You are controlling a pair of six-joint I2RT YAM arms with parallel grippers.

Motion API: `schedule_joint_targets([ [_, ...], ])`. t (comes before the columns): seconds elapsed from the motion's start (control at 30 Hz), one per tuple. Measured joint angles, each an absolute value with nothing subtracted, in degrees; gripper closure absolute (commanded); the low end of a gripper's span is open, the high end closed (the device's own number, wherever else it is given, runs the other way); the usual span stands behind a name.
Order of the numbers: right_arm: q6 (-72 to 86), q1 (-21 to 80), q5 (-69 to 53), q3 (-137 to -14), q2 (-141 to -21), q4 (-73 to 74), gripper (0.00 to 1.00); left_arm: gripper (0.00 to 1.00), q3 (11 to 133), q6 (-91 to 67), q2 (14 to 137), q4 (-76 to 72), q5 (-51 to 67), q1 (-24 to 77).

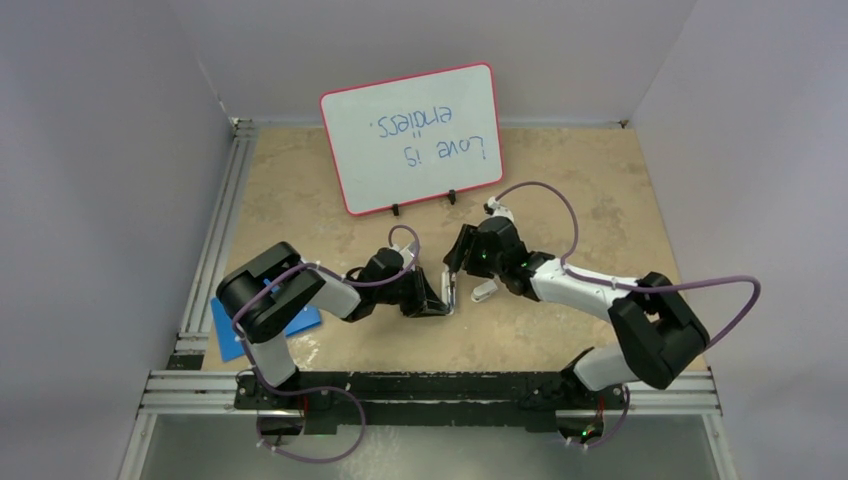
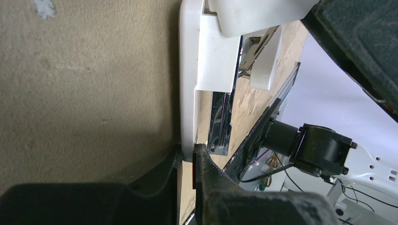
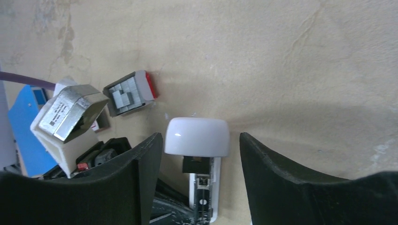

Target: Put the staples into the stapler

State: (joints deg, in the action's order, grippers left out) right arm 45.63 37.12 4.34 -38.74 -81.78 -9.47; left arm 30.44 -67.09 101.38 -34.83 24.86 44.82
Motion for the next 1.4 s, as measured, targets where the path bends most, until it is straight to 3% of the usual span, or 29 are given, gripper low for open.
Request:
schedule_joint_targets([
  [0.37, 46.09, 39.4, 3.27, -38.09, -85.52, -11.51, 0.47, 0.94, 30.44, -67.07, 101.45, -35.0, 24.88, 44.82],
  [0.83, 46.76, 43.2, 9.06, -38.68, -87.05, -10.41, 0.75, 0.83, 30.44, -66.94, 101.47, -35.0, 24.45, 45.08],
  [1.2, 47.51, 44.62, 14.9, -42.54, -88.77, -5.32, 0.78, 0.52, 30.02, -67.55, 98.3, -33.04, 22.59, 45.08],
  [1.4, 47.62, 44.86, 17.76, -46.54, -90.45, -1.5, 0.79, 0.47, 29.26, -66.59, 93.56, -28.69, 18.15, 45.08],
])
